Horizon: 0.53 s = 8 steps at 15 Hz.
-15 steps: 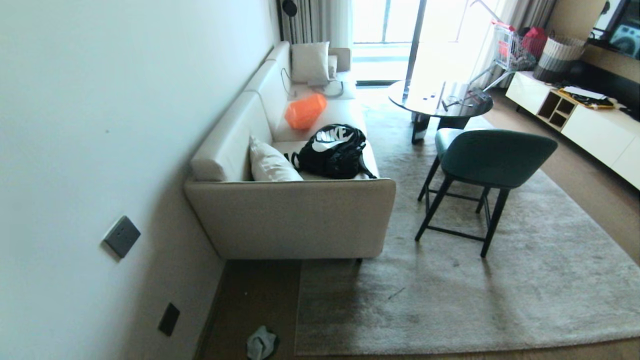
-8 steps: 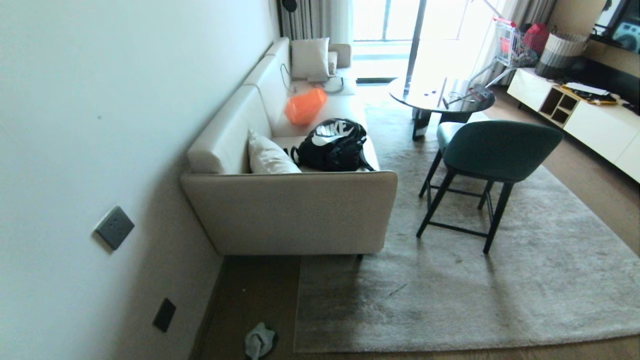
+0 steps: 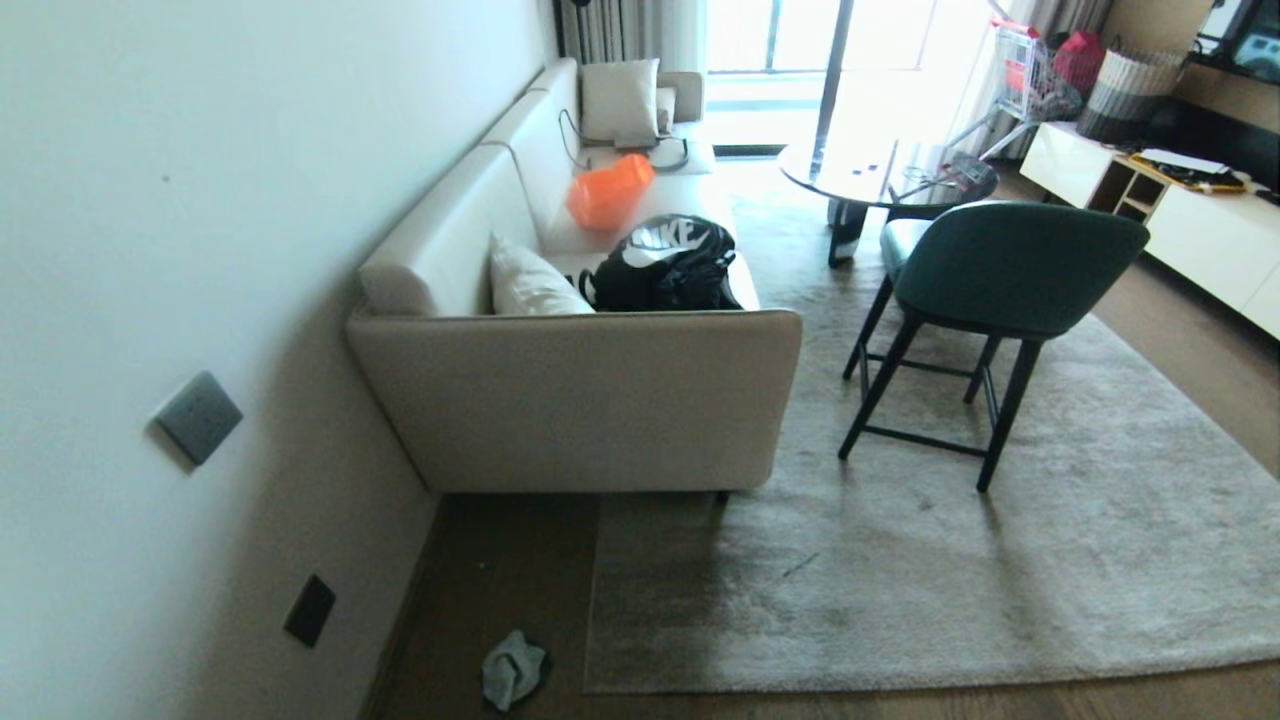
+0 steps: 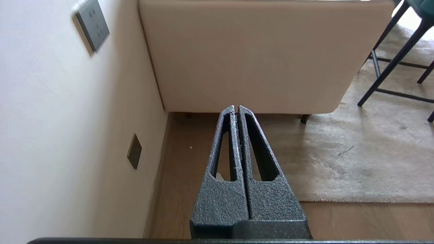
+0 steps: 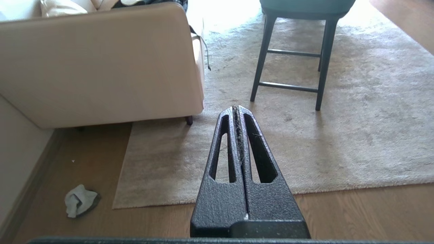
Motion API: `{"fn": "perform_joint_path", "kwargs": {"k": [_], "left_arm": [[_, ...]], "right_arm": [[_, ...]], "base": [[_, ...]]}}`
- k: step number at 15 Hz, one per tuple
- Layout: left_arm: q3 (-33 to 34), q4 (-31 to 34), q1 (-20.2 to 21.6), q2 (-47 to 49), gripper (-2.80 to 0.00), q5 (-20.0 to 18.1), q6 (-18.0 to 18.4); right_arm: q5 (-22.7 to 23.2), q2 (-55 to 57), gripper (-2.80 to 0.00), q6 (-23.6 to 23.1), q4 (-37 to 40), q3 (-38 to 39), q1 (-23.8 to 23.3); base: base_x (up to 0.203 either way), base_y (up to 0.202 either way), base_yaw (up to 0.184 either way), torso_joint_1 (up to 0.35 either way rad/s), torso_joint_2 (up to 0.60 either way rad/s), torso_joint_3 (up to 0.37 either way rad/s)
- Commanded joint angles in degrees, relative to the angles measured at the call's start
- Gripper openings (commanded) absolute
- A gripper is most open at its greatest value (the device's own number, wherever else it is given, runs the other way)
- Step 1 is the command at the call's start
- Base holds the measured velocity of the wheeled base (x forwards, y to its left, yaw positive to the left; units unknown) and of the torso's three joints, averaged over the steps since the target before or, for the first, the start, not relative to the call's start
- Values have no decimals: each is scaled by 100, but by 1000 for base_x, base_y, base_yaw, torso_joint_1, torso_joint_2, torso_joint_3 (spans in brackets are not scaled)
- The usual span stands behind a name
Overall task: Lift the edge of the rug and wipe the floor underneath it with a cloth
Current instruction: Pick up the rag
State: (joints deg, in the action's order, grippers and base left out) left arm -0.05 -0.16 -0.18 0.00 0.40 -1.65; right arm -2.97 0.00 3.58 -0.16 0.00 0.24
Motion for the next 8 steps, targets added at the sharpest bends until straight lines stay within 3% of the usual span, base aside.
{"fn": "perform_joint_path", "kwargs": {"k": [1,8], "left_arm": [[-3,-2,1,0,-280,4,-2],[3,-2,1,0,-280,4,-6]], "right_arm": [[-1,0,-280,2,-2,0,2],[-1,0,-280,11,-2,0,2]], "base": [[0,0,0,-169,516,370],[0,0,0,-123,497,369]]}}
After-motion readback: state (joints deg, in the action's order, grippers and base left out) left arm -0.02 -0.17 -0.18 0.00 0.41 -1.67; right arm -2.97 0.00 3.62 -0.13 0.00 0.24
